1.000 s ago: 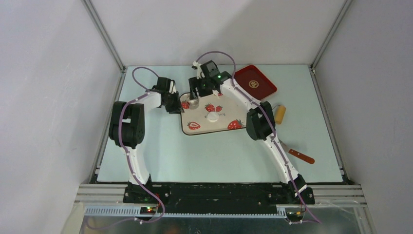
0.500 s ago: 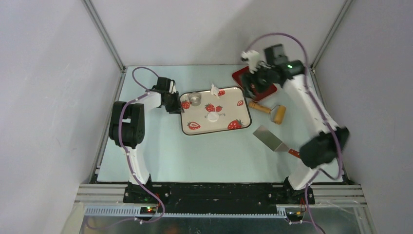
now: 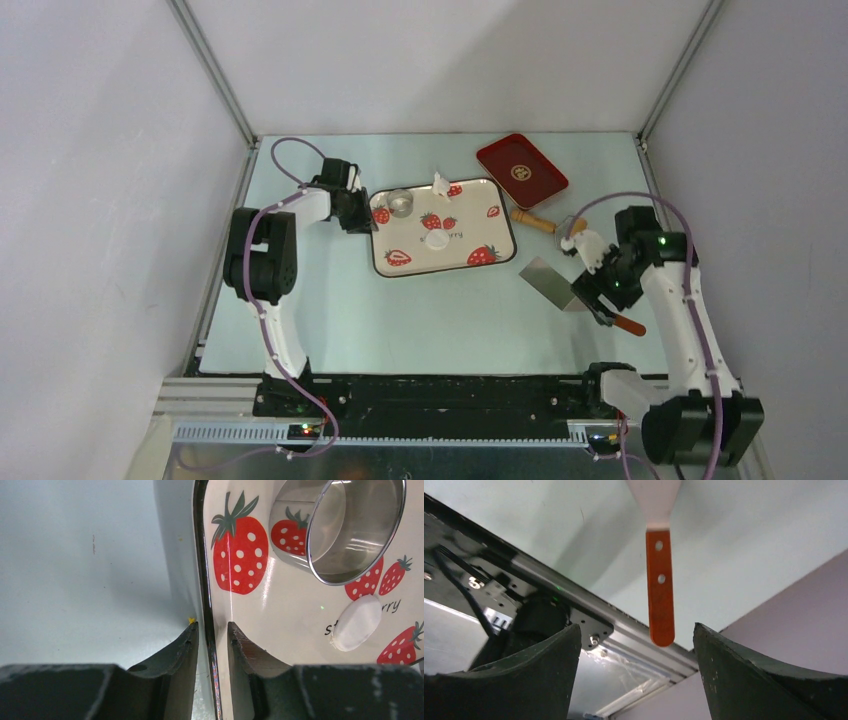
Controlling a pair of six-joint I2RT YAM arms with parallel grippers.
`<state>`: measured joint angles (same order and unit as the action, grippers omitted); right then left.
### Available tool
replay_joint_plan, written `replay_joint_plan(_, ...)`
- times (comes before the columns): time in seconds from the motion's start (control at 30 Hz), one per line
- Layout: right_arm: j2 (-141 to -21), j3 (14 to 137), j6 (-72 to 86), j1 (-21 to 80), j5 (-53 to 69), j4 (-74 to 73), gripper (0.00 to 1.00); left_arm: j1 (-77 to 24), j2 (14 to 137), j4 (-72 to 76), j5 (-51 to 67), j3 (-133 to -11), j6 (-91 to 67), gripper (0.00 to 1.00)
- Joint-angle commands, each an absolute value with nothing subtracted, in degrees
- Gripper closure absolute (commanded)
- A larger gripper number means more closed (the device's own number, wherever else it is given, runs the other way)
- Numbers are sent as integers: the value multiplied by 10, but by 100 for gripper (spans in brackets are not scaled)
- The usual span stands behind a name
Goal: Roll out the dumpling wrappers from the dough
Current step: Place the dumpling mold on the work surface, then pick up the spatula from the center of the board.
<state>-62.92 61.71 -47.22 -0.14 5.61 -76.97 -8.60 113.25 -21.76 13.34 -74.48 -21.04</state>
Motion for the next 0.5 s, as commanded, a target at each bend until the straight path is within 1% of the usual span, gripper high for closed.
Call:
replay_joint_plan(0.0,-563,534,-537,-24,-37,-774,14,-83,1143,-240,113,-743,-211,66)
replay_joint_plan(0.13,-561,496,-555,-39,-31,-737,12,-84,1143,-241,113,-744,-209,66)
replay_joint_plan(0.47,-697,483,-541,-60,14,-629,13,-84,1145,-241,115,-743,-209,66)
